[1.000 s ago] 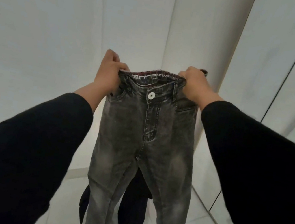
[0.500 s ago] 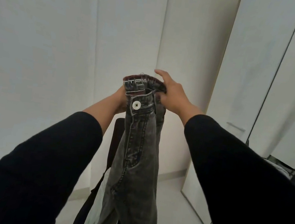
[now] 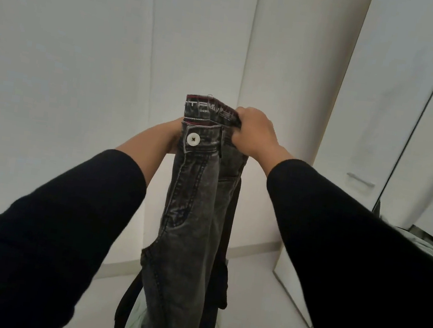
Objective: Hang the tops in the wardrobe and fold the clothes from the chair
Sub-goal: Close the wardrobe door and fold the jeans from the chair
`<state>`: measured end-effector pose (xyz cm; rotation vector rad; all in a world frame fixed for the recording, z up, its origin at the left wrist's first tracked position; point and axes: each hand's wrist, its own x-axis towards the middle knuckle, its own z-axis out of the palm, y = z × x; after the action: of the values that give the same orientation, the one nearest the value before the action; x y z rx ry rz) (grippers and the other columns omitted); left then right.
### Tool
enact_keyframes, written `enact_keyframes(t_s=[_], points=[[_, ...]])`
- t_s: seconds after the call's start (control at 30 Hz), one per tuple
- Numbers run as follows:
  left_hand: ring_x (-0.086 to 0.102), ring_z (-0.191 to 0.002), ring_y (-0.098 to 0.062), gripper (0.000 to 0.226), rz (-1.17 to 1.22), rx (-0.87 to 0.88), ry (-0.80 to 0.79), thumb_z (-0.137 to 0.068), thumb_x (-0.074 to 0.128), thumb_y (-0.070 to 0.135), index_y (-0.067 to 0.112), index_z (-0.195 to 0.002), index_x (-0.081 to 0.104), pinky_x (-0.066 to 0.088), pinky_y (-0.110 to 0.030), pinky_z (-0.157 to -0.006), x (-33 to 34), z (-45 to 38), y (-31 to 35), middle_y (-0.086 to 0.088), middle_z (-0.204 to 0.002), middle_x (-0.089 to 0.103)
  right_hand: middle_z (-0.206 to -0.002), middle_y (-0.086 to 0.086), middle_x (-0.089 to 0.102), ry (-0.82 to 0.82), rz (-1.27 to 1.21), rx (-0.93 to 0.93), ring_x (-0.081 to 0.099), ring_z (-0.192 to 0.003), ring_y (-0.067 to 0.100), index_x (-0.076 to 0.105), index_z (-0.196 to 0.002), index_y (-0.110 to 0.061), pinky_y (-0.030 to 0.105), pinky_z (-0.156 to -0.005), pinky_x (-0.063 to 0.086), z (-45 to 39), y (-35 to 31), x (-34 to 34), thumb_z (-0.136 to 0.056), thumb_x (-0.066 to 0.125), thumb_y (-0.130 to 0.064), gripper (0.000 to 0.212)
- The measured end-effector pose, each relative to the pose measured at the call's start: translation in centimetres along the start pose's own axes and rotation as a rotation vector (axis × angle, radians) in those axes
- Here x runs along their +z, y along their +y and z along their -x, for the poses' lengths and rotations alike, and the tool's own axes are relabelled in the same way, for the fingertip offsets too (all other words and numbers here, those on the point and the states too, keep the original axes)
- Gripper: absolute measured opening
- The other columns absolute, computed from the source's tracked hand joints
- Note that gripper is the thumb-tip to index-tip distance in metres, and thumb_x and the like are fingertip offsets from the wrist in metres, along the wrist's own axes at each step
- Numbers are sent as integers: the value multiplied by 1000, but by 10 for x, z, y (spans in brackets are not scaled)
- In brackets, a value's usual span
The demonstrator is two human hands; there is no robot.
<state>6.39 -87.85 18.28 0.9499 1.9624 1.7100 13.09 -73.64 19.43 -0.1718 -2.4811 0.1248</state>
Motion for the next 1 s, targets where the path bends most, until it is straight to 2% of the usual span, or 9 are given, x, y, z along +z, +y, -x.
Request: enact_keyframes(t_s=[0.17, 0.27, 0.37, 0.43, 0.53, 0.73, 0.83, 0.9, 1.0], points=[[64, -82, -16, 48, 202, -27, 165, -101, 27, 45, 15, -93, 64, 52, -29, -71, -18, 12, -26, 2, -77, 73, -88, 1, 52, 72, 87, 138, 55, -91, 26, 58, -99, -13, 38, -83, 41, 3, -12, 6, -85, 53, -20, 16], [62, -102, -13, 74, 276, 66, 79, -90, 3, 66, 27, -116, 60, 48, -32, -89, -9, 27, -38, 0, -114, 66, -91, 4, 56, 103, 97, 207, 57, -89, 27, 58, -97, -12, 40, -83, 41, 4, -15, 8, -85, 54, -20, 15], [55, -118, -18, 74, 246, 120, 127, -84, 14, 74, 29, -125, 55, 41, -36, -101, -4, 34, -54, 0, -130, 58, -93, 5, 58, 140, 96, 248, 56, -88, 26, 58, -99, -11, 40, -84, 41, 4, -18, 5, -86, 54, -24, 19], [54, -118, -21, 76, 58, 53, 172, -75, 42, 78, 22, -124, 54, 41, -38, -103, -2, 42, -67, -1, -127, 58, -93, 5, 60, 170, 89, 262, 54, -85, 24, 59, -98, -12, 40, -85, 39, 3, -18, 0, -86, 55, -25, 18], [57, -109, -22, 61, -247, -78, 207, -72, 69, 57, 23, -120, 55, 44, -38, -101, 1, 49, -97, 2, -114, 59, -94, 4, 60, 207, 101, 258, 55, -88, 24, 59, -99, -13, 40, -86, 36, 1, -18, -11, -85, 56, -26, 19], [56, -110, -27, 42, -247, -74, 325, -95, 49, 39, 14, -129, 52, 43, -34, -90, 15, 54, -100, -3, -117, 58, -108, 4, 59, 353, 121, 302, 51, -101, 23, 55, -113, -16, 39, -89, 32, 1, -6, -14, -89, 55, -21, 24], [59, -97, -21, 37, -116, -37, 343, -97, 47, 35, 12, -124, 54, 44, -29, -83, 19, 52, -84, -2, -110, 60, -123, 8, 55, 353, -51, 260, 46, -114, 26, 42, -134, -18, 41, -94, 35, -2, 2, -18, -94, 53, -23, 42], [63, -87, -17, 27, 3, 4, 392, -96, 51, 31, 13, -114, 59, 48, -26, -76, 23, 47, -76, -5, -106, 66, -140, 12, 40, 229, -226, 184, 33, -132, 29, 19, -148, -24, 45, -107, 33, -1, 6, -22, -92, 58, -25, 68], [65, -88, -19, 27, 136, 69, 510, -94, 55, 28, 11, -113, 62, 52, -25, -71, 26, 39, -56, -4, -97, 68, -158, 13, 3, 154, -263, 189, -1, -146, 31, -3, -151, -29, 50, -118, 10, 16, 13, -14, -88, 62, -35, 90]])
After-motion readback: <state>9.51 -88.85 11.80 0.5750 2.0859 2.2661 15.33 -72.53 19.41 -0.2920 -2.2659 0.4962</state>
